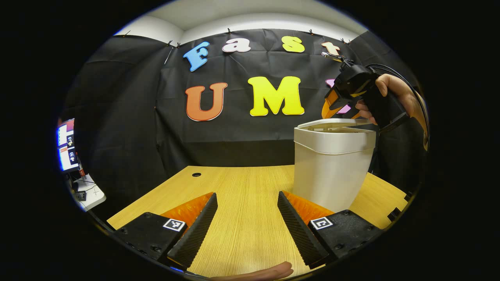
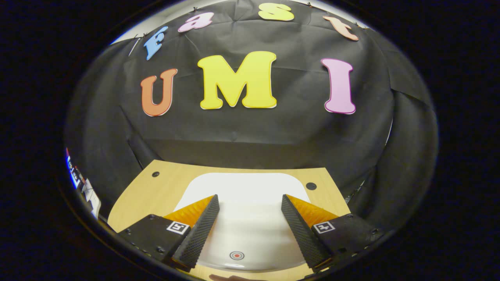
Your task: Press the lid of the desktop garbage bin to open it, pick up the crumpled paper on the desktop and throw it into the bin, then pick up the pop can on the desktop and drop it into the bin, and finally close the garbage bin lid.
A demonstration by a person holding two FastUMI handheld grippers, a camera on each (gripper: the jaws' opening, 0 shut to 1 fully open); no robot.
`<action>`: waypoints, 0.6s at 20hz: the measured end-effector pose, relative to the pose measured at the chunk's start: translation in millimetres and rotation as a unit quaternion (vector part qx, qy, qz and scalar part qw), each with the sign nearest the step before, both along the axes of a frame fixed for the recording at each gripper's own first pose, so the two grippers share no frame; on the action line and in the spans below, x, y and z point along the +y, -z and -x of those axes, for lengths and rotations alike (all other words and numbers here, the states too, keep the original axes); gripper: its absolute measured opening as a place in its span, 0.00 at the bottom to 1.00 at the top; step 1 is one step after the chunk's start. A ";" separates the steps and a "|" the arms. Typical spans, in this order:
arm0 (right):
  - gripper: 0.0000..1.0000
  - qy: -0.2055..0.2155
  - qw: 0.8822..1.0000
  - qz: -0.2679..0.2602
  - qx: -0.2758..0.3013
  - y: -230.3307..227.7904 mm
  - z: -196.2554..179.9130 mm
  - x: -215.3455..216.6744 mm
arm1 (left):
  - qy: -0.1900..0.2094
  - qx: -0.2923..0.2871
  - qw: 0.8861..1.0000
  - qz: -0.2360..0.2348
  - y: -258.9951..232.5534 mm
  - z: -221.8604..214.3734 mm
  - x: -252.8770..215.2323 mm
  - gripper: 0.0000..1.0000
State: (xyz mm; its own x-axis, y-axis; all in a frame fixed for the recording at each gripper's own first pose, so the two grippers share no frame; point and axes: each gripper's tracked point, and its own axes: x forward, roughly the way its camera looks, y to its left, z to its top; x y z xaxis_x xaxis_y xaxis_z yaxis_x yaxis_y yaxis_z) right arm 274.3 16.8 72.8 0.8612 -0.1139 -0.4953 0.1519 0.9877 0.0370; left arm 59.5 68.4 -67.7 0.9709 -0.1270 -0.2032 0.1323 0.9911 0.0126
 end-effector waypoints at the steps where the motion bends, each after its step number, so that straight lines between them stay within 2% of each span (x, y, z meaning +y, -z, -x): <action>1: 0.99 0.001 1.000 0.002 0.001 0.6 1.2 0.1 | 0.003 -0.001 1.000 0.002 -1.0 1.0 -1.8 1.00; 5: 0.99 -0.017 1.000 -0.001 0.004 10.3 16.1 3.9 | 0.004 -0.008 1.000 -0.003 -5.7 2.8 1.2 1.00; 12: 1.00 -0.043 0.998 0.015 -0.033 12.8 59.7 3.8 | -0.005 0.003 1.000 0.006 -2.2 2.4 4.8 1.00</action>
State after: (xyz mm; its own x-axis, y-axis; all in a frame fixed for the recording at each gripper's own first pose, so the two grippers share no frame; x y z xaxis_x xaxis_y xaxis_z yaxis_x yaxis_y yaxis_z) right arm 214.6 20.6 60.0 0.8995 -0.0520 -0.4339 0.0642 0.9978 0.0136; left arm 57.0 73.2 -65.5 0.9709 -0.1205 -0.2068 0.1230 0.9924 -0.0008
